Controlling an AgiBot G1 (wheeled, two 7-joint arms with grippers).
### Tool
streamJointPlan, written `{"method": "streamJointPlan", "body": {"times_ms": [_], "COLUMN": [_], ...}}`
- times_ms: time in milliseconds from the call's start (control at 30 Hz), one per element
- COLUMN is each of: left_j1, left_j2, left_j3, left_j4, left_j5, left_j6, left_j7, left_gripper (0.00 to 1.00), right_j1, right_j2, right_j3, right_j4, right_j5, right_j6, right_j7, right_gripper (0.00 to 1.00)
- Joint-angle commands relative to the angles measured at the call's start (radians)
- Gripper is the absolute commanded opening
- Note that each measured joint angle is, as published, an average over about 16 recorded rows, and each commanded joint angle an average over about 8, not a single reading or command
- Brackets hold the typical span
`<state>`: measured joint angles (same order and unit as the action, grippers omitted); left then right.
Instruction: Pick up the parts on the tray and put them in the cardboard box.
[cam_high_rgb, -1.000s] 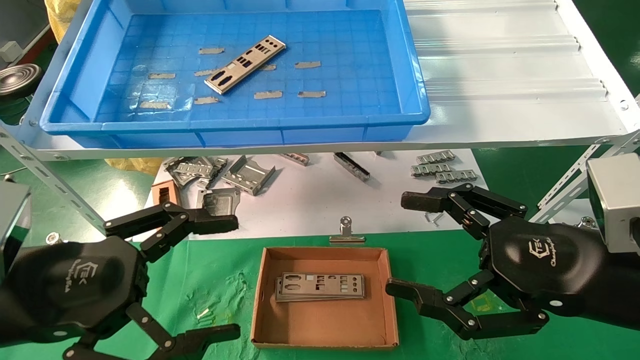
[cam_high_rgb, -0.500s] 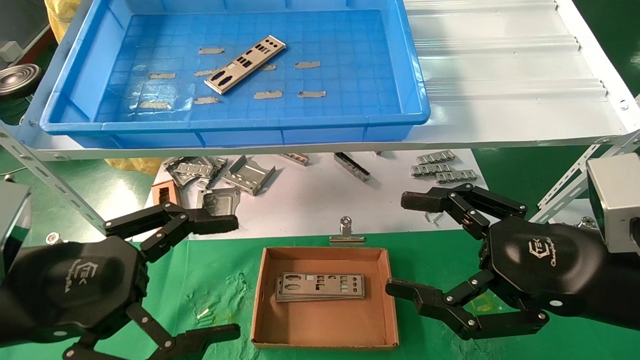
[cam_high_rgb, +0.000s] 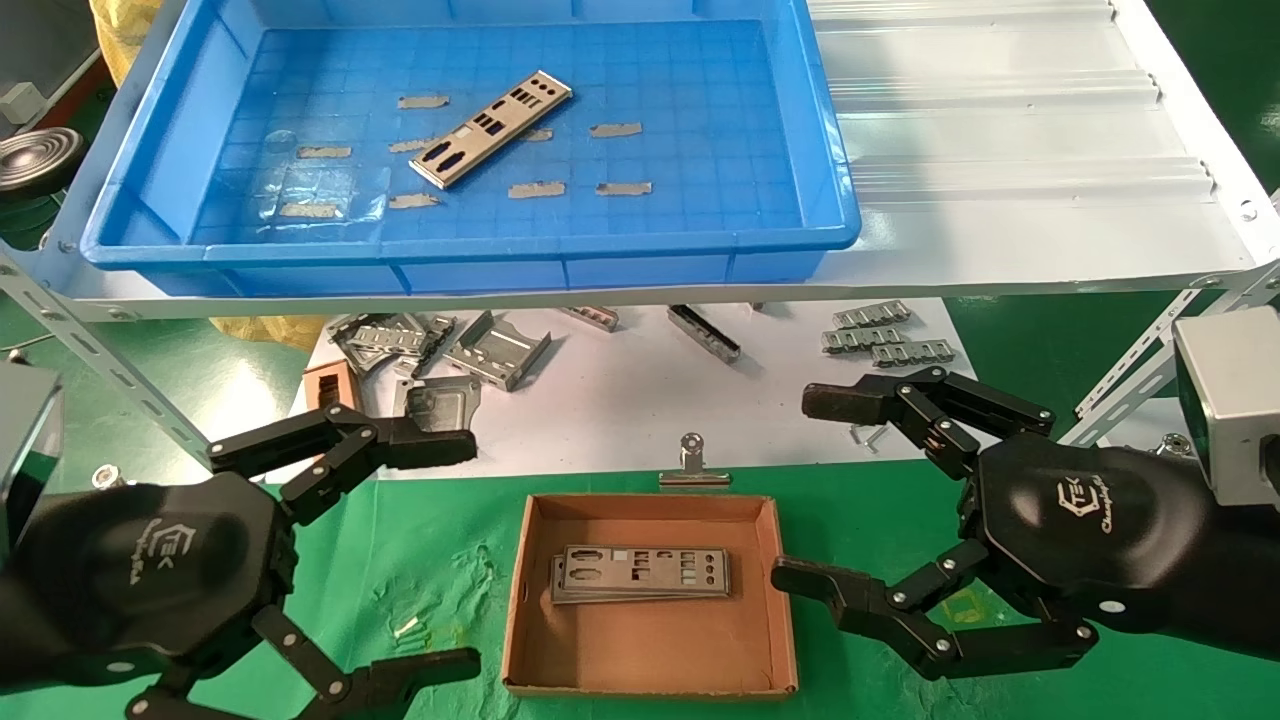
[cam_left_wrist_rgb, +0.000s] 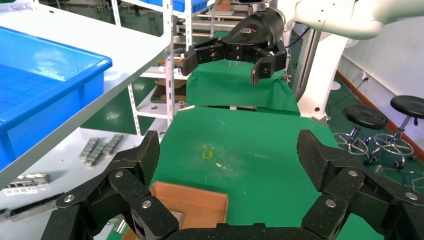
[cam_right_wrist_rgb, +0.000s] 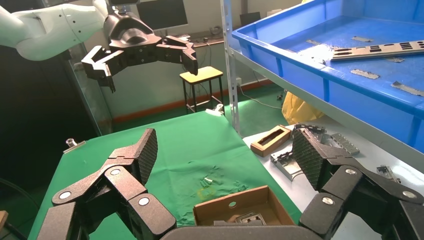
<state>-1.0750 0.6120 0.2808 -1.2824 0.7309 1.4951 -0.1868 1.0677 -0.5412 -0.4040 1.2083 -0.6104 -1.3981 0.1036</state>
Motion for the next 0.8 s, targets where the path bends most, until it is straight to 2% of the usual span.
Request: {"method": "streamJointPlan", "body": {"times_ms": [33,800], "left_j1": [0.0,0.0], "left_j2": [0.0,0.0], "left_j3": [0.0,0.0], "left_j4": [0.0,0.0], "left_j5": [0.0,0.0], "left_j6": [0.0,0.0], "left_j7": [0.0,0.0], "left_gripper": [1.0,1.0], "right_j1": [0.0,0.0], "right_j2": [0.0,0.0], "right_j3": [0.0,0.0], "right_j4": [0.0,0.0], "right_j5": [0.0,0.0], "right_j6": [0.0,0.0], "right_j7": [0.0,0.0], "right_gripper": [1.0,1.0]}}
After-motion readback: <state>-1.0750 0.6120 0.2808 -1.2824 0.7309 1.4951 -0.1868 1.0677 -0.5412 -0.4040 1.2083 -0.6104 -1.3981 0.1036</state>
